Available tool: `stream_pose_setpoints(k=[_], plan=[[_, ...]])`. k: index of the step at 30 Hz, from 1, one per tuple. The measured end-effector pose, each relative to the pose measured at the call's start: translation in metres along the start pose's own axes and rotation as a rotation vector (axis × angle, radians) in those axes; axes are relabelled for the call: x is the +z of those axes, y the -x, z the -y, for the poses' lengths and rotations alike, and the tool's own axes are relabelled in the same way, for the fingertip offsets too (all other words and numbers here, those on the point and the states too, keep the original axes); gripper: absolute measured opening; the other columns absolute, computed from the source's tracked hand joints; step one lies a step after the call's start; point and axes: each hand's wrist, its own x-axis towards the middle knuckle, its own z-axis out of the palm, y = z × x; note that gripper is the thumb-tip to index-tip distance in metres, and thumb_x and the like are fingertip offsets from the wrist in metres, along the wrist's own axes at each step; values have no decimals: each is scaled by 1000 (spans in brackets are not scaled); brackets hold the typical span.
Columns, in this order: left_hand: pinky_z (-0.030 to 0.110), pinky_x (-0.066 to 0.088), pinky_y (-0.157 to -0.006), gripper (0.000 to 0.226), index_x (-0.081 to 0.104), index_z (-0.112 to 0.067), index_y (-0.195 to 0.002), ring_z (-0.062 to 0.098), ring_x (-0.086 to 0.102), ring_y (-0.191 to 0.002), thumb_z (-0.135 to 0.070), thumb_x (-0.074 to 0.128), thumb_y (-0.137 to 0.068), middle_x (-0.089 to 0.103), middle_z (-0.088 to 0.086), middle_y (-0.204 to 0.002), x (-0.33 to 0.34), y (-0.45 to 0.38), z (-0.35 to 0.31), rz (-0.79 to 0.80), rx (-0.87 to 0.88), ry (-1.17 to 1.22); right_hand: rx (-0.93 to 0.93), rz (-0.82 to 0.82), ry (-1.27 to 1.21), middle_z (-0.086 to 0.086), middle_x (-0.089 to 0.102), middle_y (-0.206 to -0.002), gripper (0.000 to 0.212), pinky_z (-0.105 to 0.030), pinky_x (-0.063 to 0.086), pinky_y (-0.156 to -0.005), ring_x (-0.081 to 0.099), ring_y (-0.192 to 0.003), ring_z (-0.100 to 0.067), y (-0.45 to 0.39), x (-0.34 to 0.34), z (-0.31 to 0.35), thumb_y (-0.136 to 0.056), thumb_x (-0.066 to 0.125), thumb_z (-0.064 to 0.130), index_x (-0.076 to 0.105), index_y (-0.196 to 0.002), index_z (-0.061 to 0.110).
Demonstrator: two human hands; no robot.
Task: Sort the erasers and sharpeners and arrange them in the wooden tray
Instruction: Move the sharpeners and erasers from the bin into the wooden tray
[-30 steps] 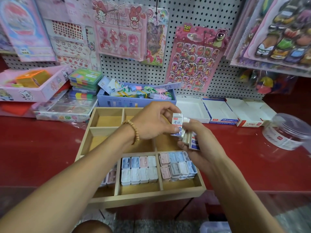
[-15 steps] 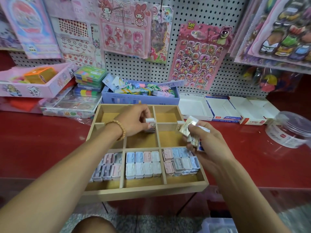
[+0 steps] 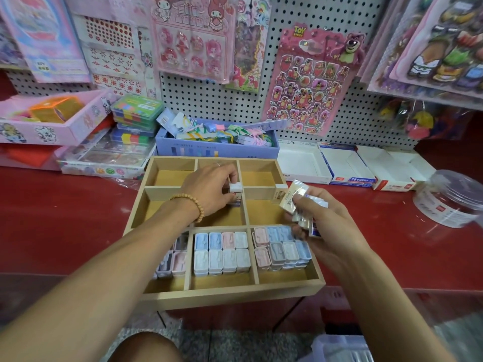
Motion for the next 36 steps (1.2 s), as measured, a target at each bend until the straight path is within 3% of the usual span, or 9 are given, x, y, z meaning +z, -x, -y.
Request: stream_pose_setpoints(k=[7, 10, 12, 15, 18, 21, 27, 31, 36], plan=[[30, 48, -73, 37, 58, -29, -107, 10, 54, -83, -38, 77, -78, 57, -11, -95, -11, 1, -5, 0, -48, 106, -42, 40, 55, -16, 71, -89, 19, -24, 41, -45, 62, -66, -18, 0, 0, 1, -94, 63, 7, 61, -113, 5], [27, 50, -77, 21, 69, -22, -105, 10, 59, -76, -30, 71, -86, 64, -11, -91, -22, 1, -28, -66, 6, 452, -61, 47, 94, -12, 71, -82, 19, -24, 41, -44, 60, -62, -18, -1, 0, 1, -91, 66, 5, 61, -109, 8], [20, 49, -73, 20, 73, -20, -106, 5, 59, -72, -24, 71, -87, 68, -14, -89, -32, 3, -49, 63, 68, 659, -67, 46, 124, -9, 69, -76, 23, -26, 42, -44, 55, -62, -21, -2, -1, -1, -87, 70, 1, 61, -106, 10], [20, 54, -69, 23, 75, -18, -104, 2, 62, -68, -17, 77, -81, 73, -9, -90, -35, 1, -66, 252, 140, 656, -74, 49, 166, -7, 65, -69, 30, -28, 46, -47, 52, -57, -20, 0, -2, -1, -84, 74, 0, 61, -110, 7], [21, 55, -60, 24, 72, -10, -107, 9, 64, -59, -6, 74, -83, 74, 9, -95, -34, -3, -69, 324, 84, 691, -79, 42, 127, -8, 66, -69, 31, -30, 48, -52, 57, -58, -19, 1, -7, 1, -84, 74, -1, 61, -112, 4], [12, 48, -52, 18, 70, -8, -101, 6, 62, -52, 0, 69, -85, 69, 5, -81, -35, -9, -66, 299, -7, 740, -81, 6, 104, -17, 71, -84, 28, -37, 51, -67, 62, -76, -29, -1, -18, 3, -86, 65, -9, 63, -112, -1], [23, 51, -73, 13, 70, -20, -90, 10, 60, -72, -14, 77, -81, 64, -5, -81, -16, -32, -61, 160, -16, 503, -70, -111, 127, -17, 71, -89, 26, -25, 50, -56, 62, -71, -20, -4, -41, 5, -84, 60, -12, 69, -102, 4], [14, 39, -62, 11, 68, -20, -89, 3, 52, -68, -16, 76, -82, 61, -11, -79, 4, -41, -75, 140, 60, 316, -50, -128, 128, -14, 74, -90, 22, -22, 50, -55, 65, -70, -16, -4, -54, 3, -85, 66, -7, 71, -103, 6], [26, 48, -71, 13, 65, -22, -88, 10, 55, -78, -17, 74, -81, 60, -9, -83, 25, -47, -81, 117, 154, 53, -45, -148, 86, -14, 70, -87, 19, -36, 52, -69, 64, -74, -23, -3, -63, 3, -87, 67, -3, 69, -104, 5]])
